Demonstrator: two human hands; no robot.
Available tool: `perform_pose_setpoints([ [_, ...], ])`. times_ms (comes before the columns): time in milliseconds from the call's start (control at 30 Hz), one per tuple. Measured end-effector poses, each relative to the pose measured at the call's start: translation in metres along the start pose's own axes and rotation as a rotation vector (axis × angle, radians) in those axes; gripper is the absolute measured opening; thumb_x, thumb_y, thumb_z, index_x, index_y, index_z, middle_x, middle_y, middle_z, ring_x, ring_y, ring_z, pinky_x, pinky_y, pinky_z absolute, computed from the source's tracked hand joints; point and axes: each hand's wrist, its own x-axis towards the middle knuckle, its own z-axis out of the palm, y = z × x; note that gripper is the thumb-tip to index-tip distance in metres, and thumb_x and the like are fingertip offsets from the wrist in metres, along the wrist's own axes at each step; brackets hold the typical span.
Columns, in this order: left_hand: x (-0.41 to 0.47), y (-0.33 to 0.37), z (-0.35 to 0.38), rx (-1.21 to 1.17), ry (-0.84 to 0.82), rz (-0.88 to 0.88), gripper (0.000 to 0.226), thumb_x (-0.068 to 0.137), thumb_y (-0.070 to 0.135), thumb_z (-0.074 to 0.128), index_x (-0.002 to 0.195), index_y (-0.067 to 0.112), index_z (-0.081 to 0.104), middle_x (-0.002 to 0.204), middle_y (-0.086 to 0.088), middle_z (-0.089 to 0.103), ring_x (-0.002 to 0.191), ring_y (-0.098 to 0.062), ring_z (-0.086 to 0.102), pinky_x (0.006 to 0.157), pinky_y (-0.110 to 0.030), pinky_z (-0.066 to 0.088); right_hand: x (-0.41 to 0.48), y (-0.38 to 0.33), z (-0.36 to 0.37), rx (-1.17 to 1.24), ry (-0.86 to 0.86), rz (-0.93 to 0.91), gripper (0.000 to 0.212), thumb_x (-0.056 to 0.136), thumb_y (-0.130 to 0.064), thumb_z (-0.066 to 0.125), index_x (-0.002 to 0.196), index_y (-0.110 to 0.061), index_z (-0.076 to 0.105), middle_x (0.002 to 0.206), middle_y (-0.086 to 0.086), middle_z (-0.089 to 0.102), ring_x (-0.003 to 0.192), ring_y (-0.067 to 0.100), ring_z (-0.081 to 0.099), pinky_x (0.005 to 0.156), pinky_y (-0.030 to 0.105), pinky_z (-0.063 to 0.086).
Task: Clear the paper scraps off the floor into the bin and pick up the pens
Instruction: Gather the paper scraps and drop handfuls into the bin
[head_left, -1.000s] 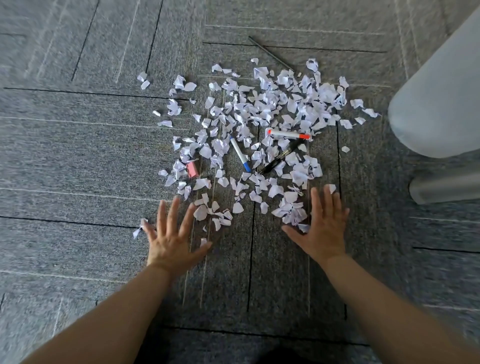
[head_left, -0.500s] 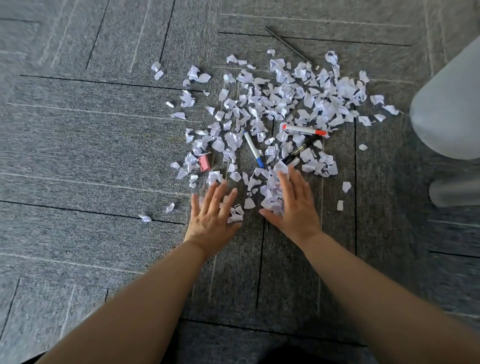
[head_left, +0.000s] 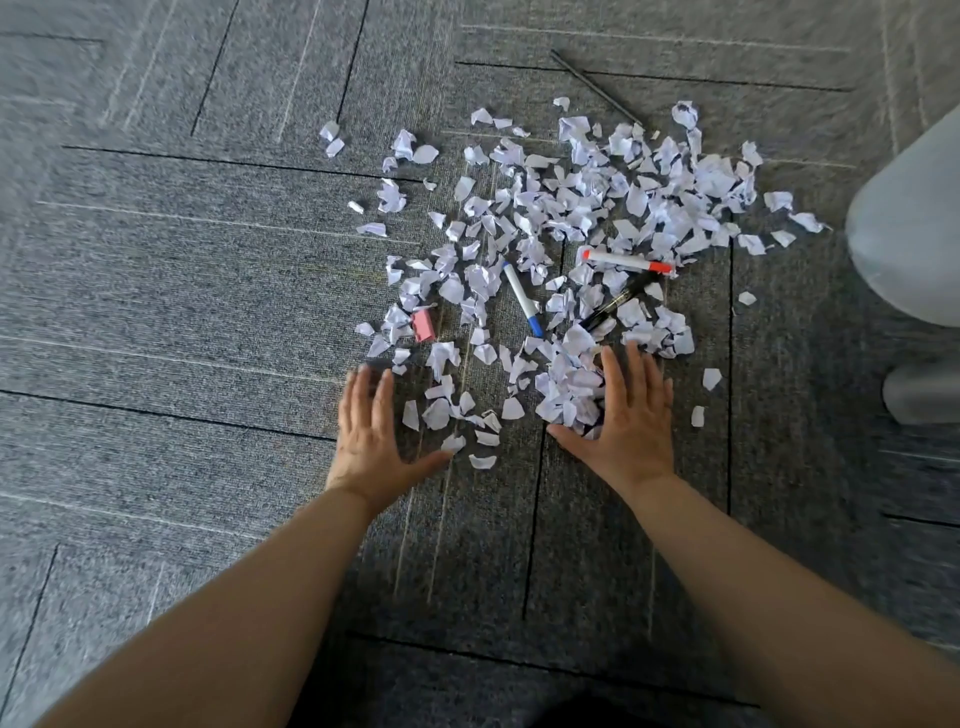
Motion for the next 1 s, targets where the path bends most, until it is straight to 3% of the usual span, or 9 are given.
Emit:
perform_pose_setpoints([
  [233, 0.004, 0.054, 0.016, 0.276, -0.102, 0.405, 0.114, 0.058, 0.088, 0.028, 0.118, 0.031, -0.051, 0.138, -0.003, -0.046, 0.128, -0.025, -0.039, 0.111, -0.049, -0.011, -0.004, 0.005, -0.002, 0.011, 0.016, -0.024, 0.104, 0.063, -0.089, 0.014, 0.143, -0.025, 0.003, 0.155, 0.012, 0.007, 0.140, 0.026, -0.004, 0.112, 0.052, 0.000],
  [300, 0.006, 0.049, 0.018, 0.299, -0.048, 0.375, 0.106, 0.055, 0.091, 0.013, 0.120, 0.034, -0.049, 0.139, -0.006, -0.043, 0.127, -0.027, -0.040, 0.109, -0.053, -0.016, -0.009, 0.012, -0.007, -0.026, 0.031, 0.039, 0.107, 0.058, -0.091, 0.020, 0.143, -0.028, 0.000, 0.155, 0.012, 0.004, 0.140, 0.030, -0.006, 0.109, 0.054, -0.006],
  [433, 0.022, 0.047, 0.009, 0.301, -0.039, 0.276, 0.096, 0.049, 0.090, -0.013, 0.122, 0.035, -0.046, 0.130, -0.006, -0.052, 0.122, -0.034, -0.044, 0.104, -0.060, -0.016, -0.007, 0.017, -0.013, -0.090, -0.085, 0.174, 0.120, 0.052, -0.091, 0.038, 0.140, -0.032, -0.018, 0.153, 0.008, -0.022, 0.137, 0.035, -0.021, 0.105, 0.063, -0.010],
  [533, 0.044, 0.067, -0.005, 0.256, 0.017, 0.207, 0.088, 0.062, 0.084, -0.002, 0.117, 0.034, -0.049, 0.124, -0.006, -0.057, 0.122, -0.038, -0.041, 0.104, -0.061, -0.012, 0.010, 0.011, -0.016, -0.099, -0.117, 0.144, 0.122, 0.051, -0.091, 0.038, 0.137, -0.033, -0.026, 0.150, 0.007, -0.028, 0.136, 0.036, -0.025, 0.104, 0.065, -0.010],
  [633, 0.066, 0.080, -0.016, 0.268, 0.054, 0.195, 0.091, 0.071, 0.079, 0.017, 0.123, 0.032, -0.042, 0.131, -0.006, -0.050, 0.120, -0.040, -0.040, 0.103, -0.063, -0.011, 0.025, 0.002, -0.019, -0.110, -0.149, -0.006, 0.121, 0.056, -0.085, 0.048, 0.135, -0.034, -0.028, 0.148, 0.007, -0.032, 0.135, 0.038, -0.027, 0.106, 0.065, -0.010],
  [800, 0.088, 0.079, -0.025, 0.256, 0.074, 0.110, 0.085, 0.079, 0.073, 0.019, 0.128, 0.031, -0.036, 0.132, -0.006, -0.045, 0.126, -0.039, -0.035, 0.103, -0.059, -0.012, 0.055, -0.009, -0.020, -0.079, -0.092, -0.022, 0.119, 0.064, -0.072, 0.058, 0.135, -0.033, -0.029, 0.151, 0.013, -0.024, 0.138, 0.042, -0.012, 0.108, 0.053, -0.010],
  [900, 0.083, 0.083, -0.019, 0.267, 0.086, 0.322, 0.067, 0.090, 0.059, 0.018, 0.136, 0.033, -0.023, 0.144, -0.006, -0.034, 0.130, -0.026, -0.032, 0.109, -0.050, -0.015, 0.062, -0.017, -0.018, -0.028, -0.012, -0.013, 0.109, 0.070, -0.054, 0.068, 0.144, -0.024, -0.007, 0.154, 0.016, -0.010, 0.140, 0.037, -0.007, 0.114, 0.046, 0.000],
  [1000, 0.071, 0.085, -0.011, 0.280, 0.070, 0.453, 0.059, 0.092, 0.054, 0.020, 0.141, 0.035, -0.008, 0.153, -0.001, -0.015, 0.136, -0.021, -0.022, 0.108, -0.042, -0.017, 0.055, -0.019, -0.014, 0.035, 0.058, -0.099, 0.088, 0.068, -0.034, 0.076, 0.138, -0.024, 0.023, 0.148, 0.020, 0.020, 0.135, 0.040, 0.018, 0.110, 0.045, 0.016],
])
